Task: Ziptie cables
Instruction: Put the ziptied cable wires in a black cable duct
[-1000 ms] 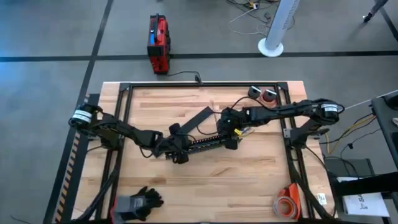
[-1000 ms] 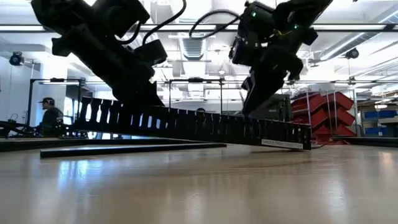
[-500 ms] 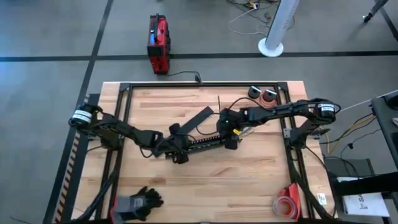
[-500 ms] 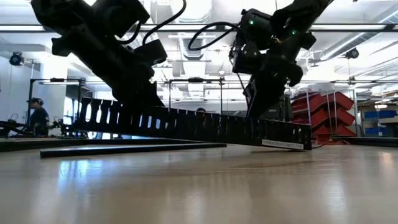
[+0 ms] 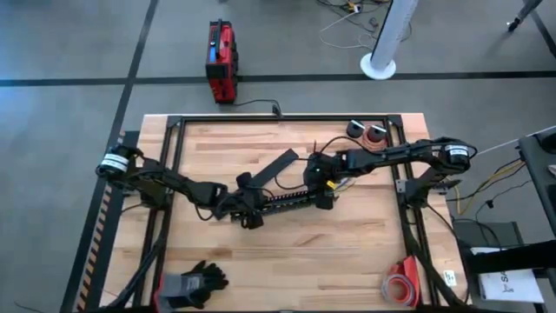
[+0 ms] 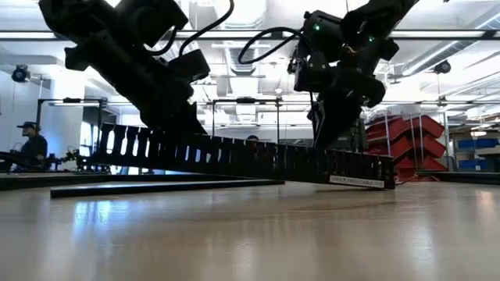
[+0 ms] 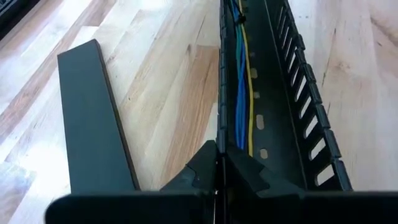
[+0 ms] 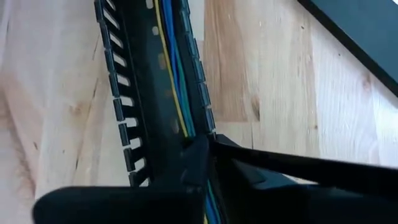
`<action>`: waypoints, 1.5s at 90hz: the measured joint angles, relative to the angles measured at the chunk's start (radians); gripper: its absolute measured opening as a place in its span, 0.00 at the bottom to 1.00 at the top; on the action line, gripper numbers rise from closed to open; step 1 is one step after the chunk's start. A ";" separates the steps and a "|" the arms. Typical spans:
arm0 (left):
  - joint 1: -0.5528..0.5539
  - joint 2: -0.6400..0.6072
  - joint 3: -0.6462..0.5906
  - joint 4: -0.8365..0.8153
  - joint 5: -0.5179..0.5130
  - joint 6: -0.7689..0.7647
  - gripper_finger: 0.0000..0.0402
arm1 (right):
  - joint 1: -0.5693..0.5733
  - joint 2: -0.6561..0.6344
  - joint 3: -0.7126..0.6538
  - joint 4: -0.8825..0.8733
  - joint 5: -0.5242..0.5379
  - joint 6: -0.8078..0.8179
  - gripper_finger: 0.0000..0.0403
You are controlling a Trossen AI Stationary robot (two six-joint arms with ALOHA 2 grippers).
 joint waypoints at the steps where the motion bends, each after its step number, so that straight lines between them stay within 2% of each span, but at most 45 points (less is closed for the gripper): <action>1: 0.000 0.000 0.000 0.000 0.000 -0.001 0.02 | 0.000 0.000 0.000 0.001 -0.002 0.000 0.01; 17: 0.000 0.000 0.000 0.001 0.001 -0.053 0.02 | 0.006 -0.008 0.025 -0.004 -0.049 0.019 0.00; 45: 0.029 0.000 0.000 0.010 0.000 -0.138 0.02 | 0.061 -0.011 0.081 -0.011 -0.043 0.031 0.00; 68: 0.035 0.000 0.000 0.042 0.002 -0.127 0.02 | 0.090 -0.009 0.080 0.095 -0.016 0.081 0.00; 88: 0.035 0.000 0.000 0.049 0.001 -0.109 0.02 | 0.092 -0.008 0.079 0.120 -0.016 0.087 0.00; 107: 0.034 0.000 0.000 0.073 -0.001 -0.095 0.02 | 0.096 0.044 0.079 0.211 -0.016 0.089 0.00; 135: 0.035 0.001 0.000 0.060 -0.001 -0.061 0.02 | 0.096 0.078 0.084 0.207 0.040 0.099 0.00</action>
